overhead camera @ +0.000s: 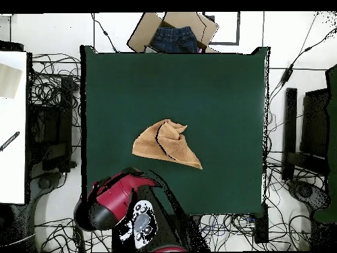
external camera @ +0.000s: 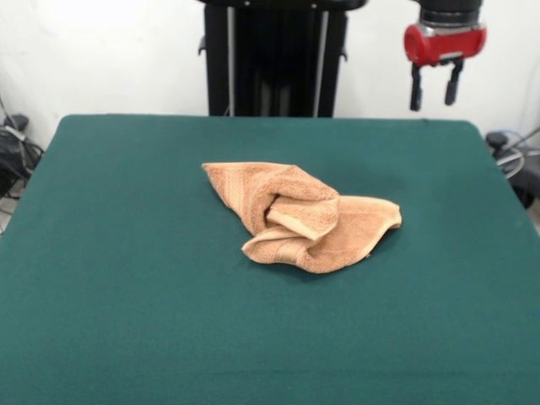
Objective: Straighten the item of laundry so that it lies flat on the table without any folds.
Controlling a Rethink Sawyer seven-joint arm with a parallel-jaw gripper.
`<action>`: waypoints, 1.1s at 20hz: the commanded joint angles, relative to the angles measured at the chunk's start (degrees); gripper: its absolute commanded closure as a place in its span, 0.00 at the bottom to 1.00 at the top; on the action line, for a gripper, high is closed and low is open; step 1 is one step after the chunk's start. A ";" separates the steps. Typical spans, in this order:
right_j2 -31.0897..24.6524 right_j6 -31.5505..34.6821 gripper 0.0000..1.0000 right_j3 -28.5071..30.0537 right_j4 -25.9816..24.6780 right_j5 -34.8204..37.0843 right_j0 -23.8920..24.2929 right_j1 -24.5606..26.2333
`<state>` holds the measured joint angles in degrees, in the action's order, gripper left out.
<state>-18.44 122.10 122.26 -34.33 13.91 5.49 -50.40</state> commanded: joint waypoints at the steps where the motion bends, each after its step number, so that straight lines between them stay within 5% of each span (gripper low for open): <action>1: 5.71 9.99 0.00 2.21 2.99 -1.32 -1.32 0.78; 22: 9.89 9.43 0.00 3.70 6.23 -5.41 -2.91 2.24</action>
<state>-9.79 122.10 123.47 -31.04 11.99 3.19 -50.54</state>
